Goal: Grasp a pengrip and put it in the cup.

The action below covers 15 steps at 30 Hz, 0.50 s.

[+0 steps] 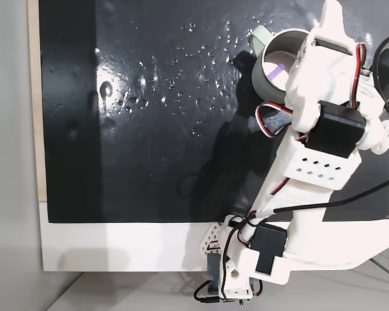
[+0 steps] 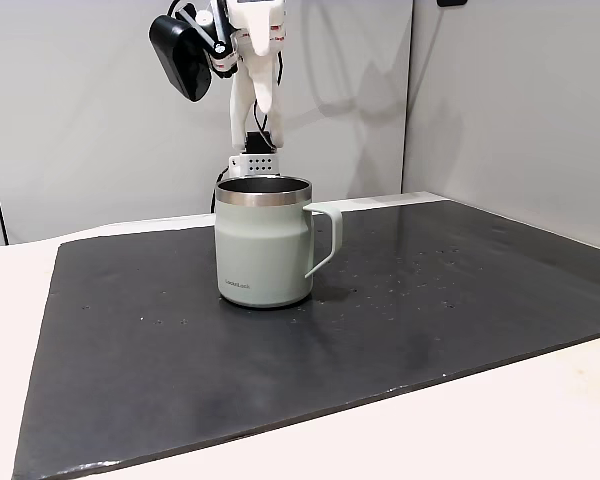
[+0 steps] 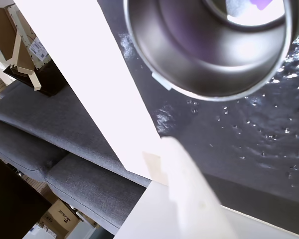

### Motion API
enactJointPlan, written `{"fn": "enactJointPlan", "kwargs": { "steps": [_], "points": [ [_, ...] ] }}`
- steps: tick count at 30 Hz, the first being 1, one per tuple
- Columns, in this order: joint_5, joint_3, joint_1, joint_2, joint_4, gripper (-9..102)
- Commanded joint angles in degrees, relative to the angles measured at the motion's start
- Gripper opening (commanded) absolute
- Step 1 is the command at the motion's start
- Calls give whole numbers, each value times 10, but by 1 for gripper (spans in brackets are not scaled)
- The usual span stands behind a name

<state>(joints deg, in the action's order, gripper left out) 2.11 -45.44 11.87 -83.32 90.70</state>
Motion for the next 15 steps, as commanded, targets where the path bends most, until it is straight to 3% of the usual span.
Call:
{"fn": "enactJointPlan", "kwargs": {
  "steps": [1, 15],
  "points": [
    [5, 33, -9, -10, 8, 36],
    [7, 33, -16, -17, 14, 34]
  ]
}}
